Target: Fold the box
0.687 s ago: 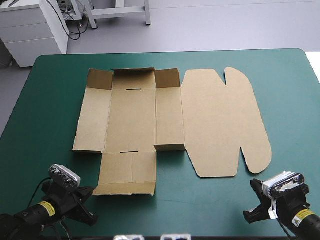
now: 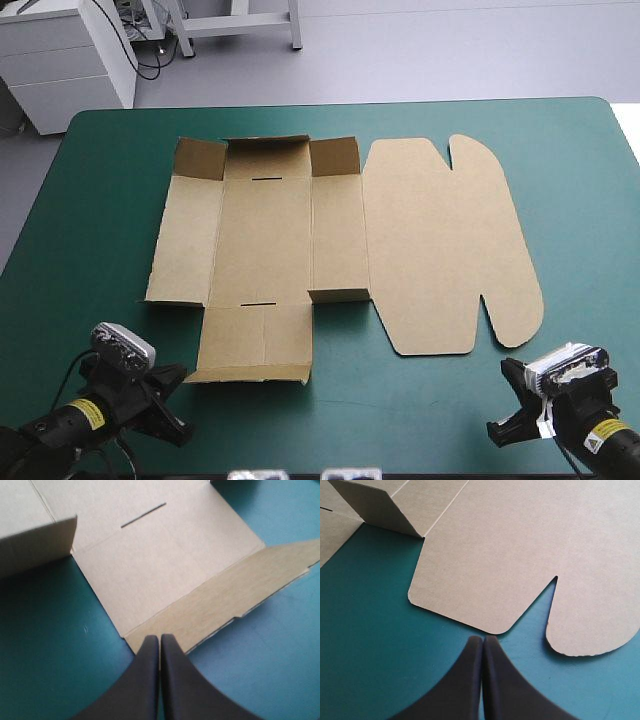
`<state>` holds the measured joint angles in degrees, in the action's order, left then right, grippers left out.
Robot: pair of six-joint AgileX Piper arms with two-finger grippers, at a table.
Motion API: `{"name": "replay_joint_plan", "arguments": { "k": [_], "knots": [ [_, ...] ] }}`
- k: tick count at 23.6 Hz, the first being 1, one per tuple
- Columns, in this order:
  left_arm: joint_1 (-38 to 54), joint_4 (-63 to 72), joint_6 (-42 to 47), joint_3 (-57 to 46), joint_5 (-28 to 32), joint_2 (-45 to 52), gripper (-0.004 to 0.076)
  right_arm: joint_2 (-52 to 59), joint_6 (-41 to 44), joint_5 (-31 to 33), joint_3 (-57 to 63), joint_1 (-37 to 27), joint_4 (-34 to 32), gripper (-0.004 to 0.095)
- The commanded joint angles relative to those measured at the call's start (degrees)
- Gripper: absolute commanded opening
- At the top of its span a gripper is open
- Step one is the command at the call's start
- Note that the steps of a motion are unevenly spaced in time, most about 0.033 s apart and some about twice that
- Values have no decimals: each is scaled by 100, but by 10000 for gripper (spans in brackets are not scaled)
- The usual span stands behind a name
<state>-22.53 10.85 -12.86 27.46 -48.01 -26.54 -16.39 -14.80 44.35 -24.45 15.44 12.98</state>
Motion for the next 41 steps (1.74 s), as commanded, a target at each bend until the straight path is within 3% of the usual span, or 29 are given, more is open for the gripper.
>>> {"name": "replay_joint_plan", "arguments": {
  "k": [1, 9, 13, 21, 29, 32, 35, 37, 41],
  "knots": [
    [-8, 88, -10, 614, 334, -40, -8, -55, -37, -363, -155, -49, 63, -19],
    [-8, -97, 456, 1778, 246, -441, -8, -55, -37, -363, -155, -49, 63, -19],
    [-8, -553, 526, 2566, -285, -1275, -8, -55, -37, -363, -155, -49, 63, -19],
    [-8, -1313, 526, 3931, -556, -2703, 7, -55, -37, -363, -155, -49, 63, -19],
    [232, -1324, -29, 5595, -1692, -4103, 17, -55, -37, -363, -155, -49, 63, -19],
    [1412, -258, -819, 5903, -2164, -4334, 17, -55, -37, -363, -155, -49, 63, -19],
    [3240, 1212, -1697, 5901, -2589, -4681, 17, -55, -37, -363, -155, -49, 63, -19],
    [4132, 1829, -1680, 5771, -2578, -4957, 17, -55, -37, -363, -155, -49, 63, -19],
    [4697, 2498, -2022, 5609, -2578, -5287, 17, -55, -37, -363, -155, -49, 63, -19]
  ]
}}
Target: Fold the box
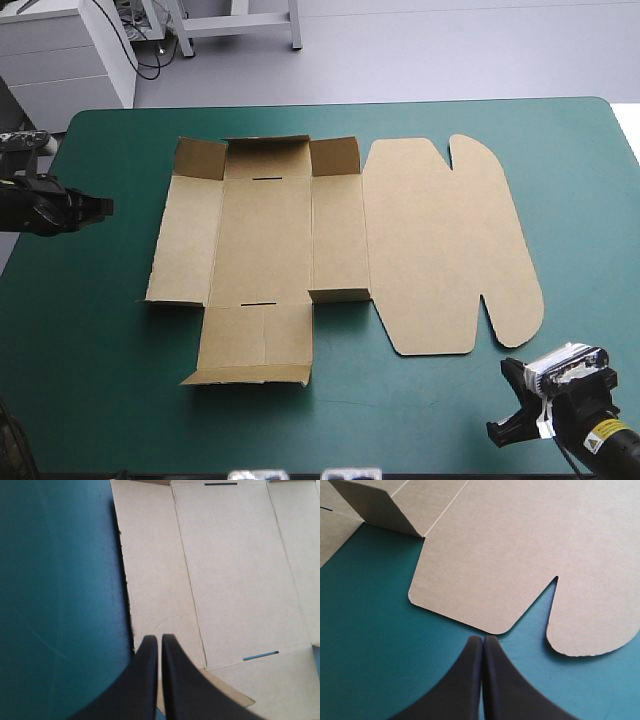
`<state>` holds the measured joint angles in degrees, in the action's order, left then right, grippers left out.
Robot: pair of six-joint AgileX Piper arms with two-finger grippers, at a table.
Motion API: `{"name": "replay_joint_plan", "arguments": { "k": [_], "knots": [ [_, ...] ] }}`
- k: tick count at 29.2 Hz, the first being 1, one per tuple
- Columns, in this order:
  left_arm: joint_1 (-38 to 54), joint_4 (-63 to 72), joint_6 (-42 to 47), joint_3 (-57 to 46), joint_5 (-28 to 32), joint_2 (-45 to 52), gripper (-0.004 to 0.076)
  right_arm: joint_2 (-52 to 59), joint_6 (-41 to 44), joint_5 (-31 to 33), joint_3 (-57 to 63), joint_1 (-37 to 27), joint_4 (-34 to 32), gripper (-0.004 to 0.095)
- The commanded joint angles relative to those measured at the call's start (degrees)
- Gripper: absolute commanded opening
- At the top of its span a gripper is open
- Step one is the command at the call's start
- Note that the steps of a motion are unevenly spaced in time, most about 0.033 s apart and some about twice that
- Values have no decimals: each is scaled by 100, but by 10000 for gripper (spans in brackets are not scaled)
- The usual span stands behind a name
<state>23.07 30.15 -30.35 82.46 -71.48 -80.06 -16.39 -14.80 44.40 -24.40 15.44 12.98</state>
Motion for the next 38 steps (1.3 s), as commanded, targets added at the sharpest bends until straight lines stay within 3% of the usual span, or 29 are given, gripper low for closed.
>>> {"name": "replay_joint_plan", "arguments": {
  "k": [1, 8, 11, 13, 15, 19, 22, 28, 38],
  "knots": [
    [137, 494, -416, 109, -231, 50, 17, -55, -37, -369, -159, -49, 63, -19],
    [137, -646, -459, 109, -231, 50, 17, -55, -37, -369, -159, -49, 63, -19],
    [174, -967, -82, 109, -104, -29, 19, -55, -37, -369, -159, -49, 63, -19],
    [174, -867, 32, 109, -133, -188, 56, -55, -37, -369, -159, -49, 63, -19],
    [174, -769, 97, 109, -227, -375, 169, -55, -37, -369, -159, -49, 63, -19],
    [174, -468, 183, 109, -227, -723, 506, -55, -37, -369, -159, -49, 63, -19],
    [174, -317, 115, 109, -227, -987, 641, -55, -37, -369, -159, -49, 63, -19],
    [174, 71, 54, 85, -236, -1606, 640, -55, -37, -369, -159, -49, 63, -19],
    [174, 897, -804, -546, -270, -2341, 639, -55, -37, -369, -159, -49, 63, -19]
  ]
}}
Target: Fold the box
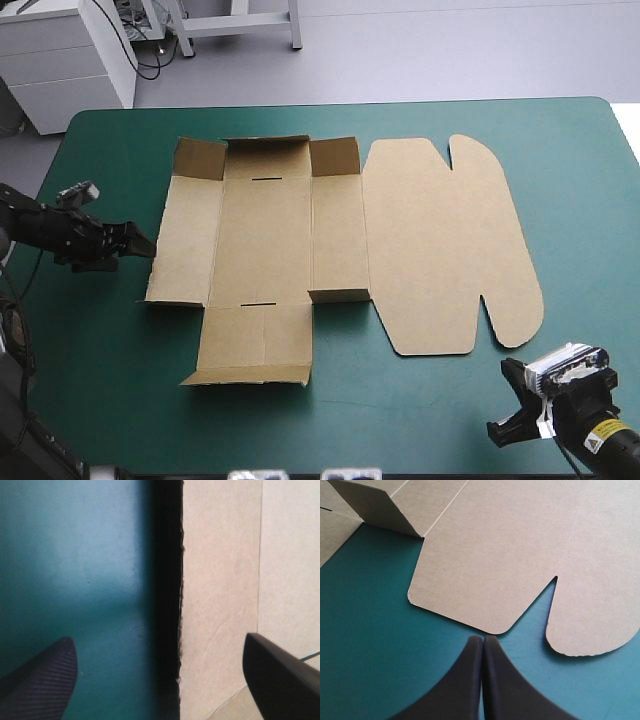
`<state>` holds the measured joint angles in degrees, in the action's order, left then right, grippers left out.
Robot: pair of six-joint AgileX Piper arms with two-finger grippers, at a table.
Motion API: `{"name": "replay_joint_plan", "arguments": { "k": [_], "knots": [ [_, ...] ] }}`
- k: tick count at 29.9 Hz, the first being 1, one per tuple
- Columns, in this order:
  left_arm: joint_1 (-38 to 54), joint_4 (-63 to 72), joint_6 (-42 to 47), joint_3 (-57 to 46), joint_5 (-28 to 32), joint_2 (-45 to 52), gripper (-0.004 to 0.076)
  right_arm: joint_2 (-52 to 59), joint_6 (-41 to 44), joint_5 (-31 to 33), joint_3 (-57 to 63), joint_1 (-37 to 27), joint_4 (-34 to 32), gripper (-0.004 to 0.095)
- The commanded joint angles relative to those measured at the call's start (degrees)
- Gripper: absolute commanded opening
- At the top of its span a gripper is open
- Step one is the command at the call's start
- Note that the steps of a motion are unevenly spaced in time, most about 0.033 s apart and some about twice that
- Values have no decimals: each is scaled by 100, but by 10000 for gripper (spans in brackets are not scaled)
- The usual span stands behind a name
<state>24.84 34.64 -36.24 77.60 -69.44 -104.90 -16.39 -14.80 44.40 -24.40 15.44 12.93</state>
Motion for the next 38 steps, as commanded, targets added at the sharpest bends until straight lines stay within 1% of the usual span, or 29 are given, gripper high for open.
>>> {"name": "replay_joint_plan", "arguments": {
  "k": [1, 6, 23, 25, 26, 27, 28, 30, 31, 33, 34, 35, 37, 38],
  "knots": [
    [-3, 533, -302, -138, -474, 98, 639, -55, -37, -369, -159, -49, 69, -20],
    [-28, 887, -677, -408, -474, 5, 639, -55, -37, -369, -159, -49, 69, -19],
    [-1017, 1149, -677, -408, -474, -35, 638, -55, -37, -369, -159, -49, 69, -19],
    [-1073, 1193, -677, -408, -464, -35, 622, -55, -37, -369, -159, -49, 69, -19],
    [-1086, 1227, -677, -408, -464, -35, 603, -55, -37, -369, -159, -49, 69, -19],
    [-1086, 1254, -677, -408, -452, -35, 568, -55, -37, -369, -159, -49, 69, -19],
    [-1086, 1313, -677, -408, -452, -35, 519, -55, -37, -369, -159, -49, 69, -19],
    [-1086, 1357, -632, -408, -387, -35, 394, -55, -37, -369, -159, -49, 69, -19],
    [-1086, 1370, -627, -408, -339, -35, 286, -55, -37, -369, -159, -49, 69, -19],
    [-1086, 1370, -627, -408, -231, -35, 131, -55, -37, -369, -159, -49, 69, -19],
    [-1086, 1370, -627, -408, -176, -35, 21, -55, -37, -369, -159, -49, 69, -19],
    [-1086, 1370, -627, -408, -143, -35, -4, -55, -37, -369, -159, -49, 69, -20],
    [-1086, 1370, -627, -408, -144, -35, -8, -55, -37, -369, -159, -49, 69, -19],
    [-1086, 1370, -627, -408, -251, -35, -8, -55, -37, -369, -159, -49, 69, -19]
  ]
}}
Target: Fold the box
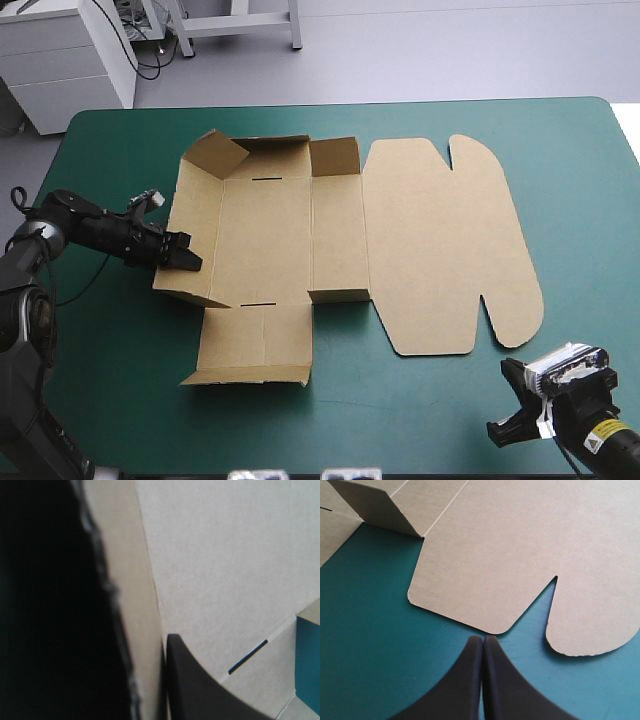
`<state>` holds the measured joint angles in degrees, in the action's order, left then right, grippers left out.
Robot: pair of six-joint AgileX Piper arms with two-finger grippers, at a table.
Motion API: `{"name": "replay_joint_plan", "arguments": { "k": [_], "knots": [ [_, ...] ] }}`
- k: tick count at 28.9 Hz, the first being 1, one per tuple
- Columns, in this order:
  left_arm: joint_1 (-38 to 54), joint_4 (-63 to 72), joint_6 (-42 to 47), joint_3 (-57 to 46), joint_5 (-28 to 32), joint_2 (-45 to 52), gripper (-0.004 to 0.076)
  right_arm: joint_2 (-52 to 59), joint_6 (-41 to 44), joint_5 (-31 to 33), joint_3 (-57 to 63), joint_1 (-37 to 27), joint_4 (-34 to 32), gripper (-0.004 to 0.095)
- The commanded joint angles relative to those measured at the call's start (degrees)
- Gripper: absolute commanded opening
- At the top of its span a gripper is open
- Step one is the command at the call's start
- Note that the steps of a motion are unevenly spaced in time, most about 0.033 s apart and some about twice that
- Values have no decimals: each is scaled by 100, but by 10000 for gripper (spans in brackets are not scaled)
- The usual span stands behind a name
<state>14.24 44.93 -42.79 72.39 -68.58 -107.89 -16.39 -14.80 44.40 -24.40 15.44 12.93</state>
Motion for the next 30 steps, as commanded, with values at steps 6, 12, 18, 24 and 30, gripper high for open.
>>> {"name": "replay_joint_plan", "arguments": {
  "k": [6, 12, 18, 24, 30],
  "knots": [
    [-26, 319, -82, 165, -266, 264, -8, -55, -37, -369, -159, -49, 69, -19],
    [-38, 435, -160, 214, -420, 264, -7, -55, -37, -369, -159, -49, 69, -19],
    [-342, 383, -172, 672, -562, 410, -7, -55, -37, -369, -159, -49, 69, -19],
    [-1229, -776, 42, 1951, -562, 595, -8, -55, -37, -369, -159, -49, 69, -19],
    [-2621, -2725, 371, 3797, -507, 600, -7, -55, -37, -369, -159, -49, 69, -20]
  ]
}}
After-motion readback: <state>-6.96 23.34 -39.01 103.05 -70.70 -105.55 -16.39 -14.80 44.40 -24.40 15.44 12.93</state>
